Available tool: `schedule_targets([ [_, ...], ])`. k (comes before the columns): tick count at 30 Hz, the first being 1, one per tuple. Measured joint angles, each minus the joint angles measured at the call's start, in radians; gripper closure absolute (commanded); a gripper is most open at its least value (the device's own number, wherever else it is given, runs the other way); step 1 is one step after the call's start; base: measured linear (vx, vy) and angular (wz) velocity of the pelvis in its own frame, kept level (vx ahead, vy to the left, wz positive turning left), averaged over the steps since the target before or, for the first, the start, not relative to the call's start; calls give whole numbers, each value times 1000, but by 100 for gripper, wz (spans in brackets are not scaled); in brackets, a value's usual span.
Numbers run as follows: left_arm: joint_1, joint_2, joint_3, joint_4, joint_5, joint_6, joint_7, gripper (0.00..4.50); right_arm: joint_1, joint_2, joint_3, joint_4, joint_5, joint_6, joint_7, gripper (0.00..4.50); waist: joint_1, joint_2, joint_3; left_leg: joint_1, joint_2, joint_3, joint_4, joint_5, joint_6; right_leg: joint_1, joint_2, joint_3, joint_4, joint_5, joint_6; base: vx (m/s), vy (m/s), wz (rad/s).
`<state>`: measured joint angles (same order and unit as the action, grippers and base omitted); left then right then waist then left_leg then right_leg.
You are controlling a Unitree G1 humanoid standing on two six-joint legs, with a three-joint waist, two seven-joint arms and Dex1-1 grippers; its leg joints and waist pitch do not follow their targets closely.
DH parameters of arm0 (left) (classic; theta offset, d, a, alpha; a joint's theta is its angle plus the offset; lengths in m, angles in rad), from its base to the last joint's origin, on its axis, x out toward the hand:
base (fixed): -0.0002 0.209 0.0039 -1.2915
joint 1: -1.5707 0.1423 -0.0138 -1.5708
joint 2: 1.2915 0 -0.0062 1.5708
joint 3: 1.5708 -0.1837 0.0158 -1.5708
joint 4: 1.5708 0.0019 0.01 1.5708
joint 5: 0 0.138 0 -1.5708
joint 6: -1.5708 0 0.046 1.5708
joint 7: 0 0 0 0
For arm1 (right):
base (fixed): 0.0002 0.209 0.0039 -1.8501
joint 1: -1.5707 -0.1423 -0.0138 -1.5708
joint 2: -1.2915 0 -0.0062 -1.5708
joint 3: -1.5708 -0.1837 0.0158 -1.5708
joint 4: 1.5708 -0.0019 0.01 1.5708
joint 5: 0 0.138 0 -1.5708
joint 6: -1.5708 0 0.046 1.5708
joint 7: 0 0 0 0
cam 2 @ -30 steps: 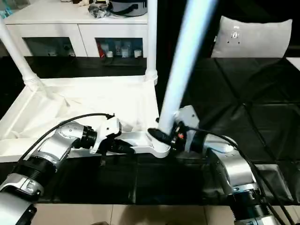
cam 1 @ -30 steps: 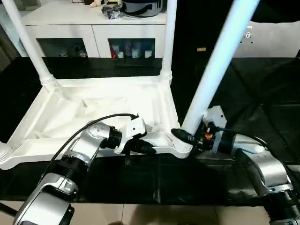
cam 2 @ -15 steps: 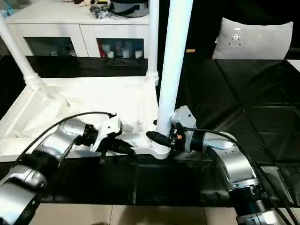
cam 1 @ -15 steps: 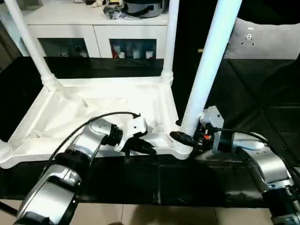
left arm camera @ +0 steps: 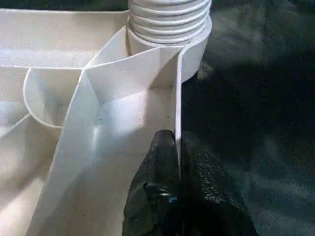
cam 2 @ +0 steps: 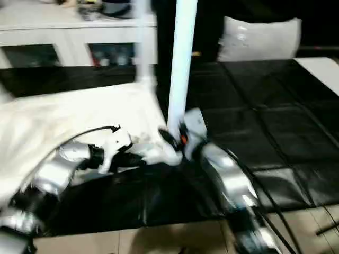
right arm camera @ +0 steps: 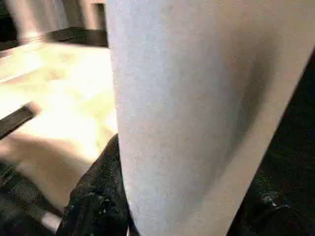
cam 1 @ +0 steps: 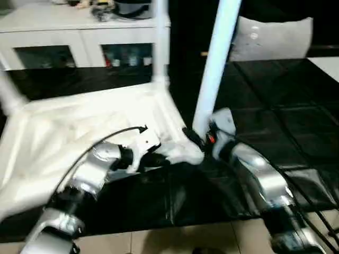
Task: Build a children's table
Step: Rotate leg to tighten
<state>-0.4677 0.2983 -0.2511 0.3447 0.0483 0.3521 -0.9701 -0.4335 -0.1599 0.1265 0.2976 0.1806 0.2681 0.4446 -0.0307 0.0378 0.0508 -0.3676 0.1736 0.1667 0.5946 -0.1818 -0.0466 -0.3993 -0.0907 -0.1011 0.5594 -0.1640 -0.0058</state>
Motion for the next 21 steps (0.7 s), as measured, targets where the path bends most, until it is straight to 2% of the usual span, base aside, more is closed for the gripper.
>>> schedule_targets([
  [3, 25, -47, 0, -86, 26, 98, 86, 450, -39, 17, -15, 57, -5, -12, -51, 261, -3, -3, 2, 0, 0, 0, 0, 0, 0, -1, 0, 0, 0, 0, 0, 0, 0, 0],
  [6, 33, -73, -11, -126, 43, 146, 134, 450, -52, 23, -31, 76, -7, -18, -69, 261, 0, -3, 2, 0, 0, 1, -3, 0, 0, -1, 0, 0, 0, 0, 0, 0, 0, 0],
  [13, 32, -77, -31, -145, 60, 149, 175, 450, -67, 31, -40, 116, -17, -68, -71, 261, 11, -4, 1, 0, 0, 2, -7, -2, -2, -3, 0, 0, 1, 12, -9, 0, 0, 0],
  [18, 32, -75, -28, -148, 58, 155, 182, 450, -74, 40, -44, 136, -17, -85, -76, 261, 12, -3, 1, 0, 1, 2, -10, -2, -3, -3, 1, 0, 2, 12, -9, 0, 0, 0],
  [19, 32, -75, -28, -147, 56, 154, 184, 450, -74, 40, -45, 136, -17, -86, -74, 226, 12, -3, 1, 1, 1, 2, -10, -2, -3, -3, 1, 0, 2, 12, -9, 0, 0, 0],
  [21, 32, -73, -27, -142, 49, 148, 188, 450, -74, 40, -48, 143, -16, -88, -69, 187, 13, -2, 1, 1, 1, 2, -9, -2, -3, -3, 1, 0, 2, 12, -9, 0, 0, 0],
])
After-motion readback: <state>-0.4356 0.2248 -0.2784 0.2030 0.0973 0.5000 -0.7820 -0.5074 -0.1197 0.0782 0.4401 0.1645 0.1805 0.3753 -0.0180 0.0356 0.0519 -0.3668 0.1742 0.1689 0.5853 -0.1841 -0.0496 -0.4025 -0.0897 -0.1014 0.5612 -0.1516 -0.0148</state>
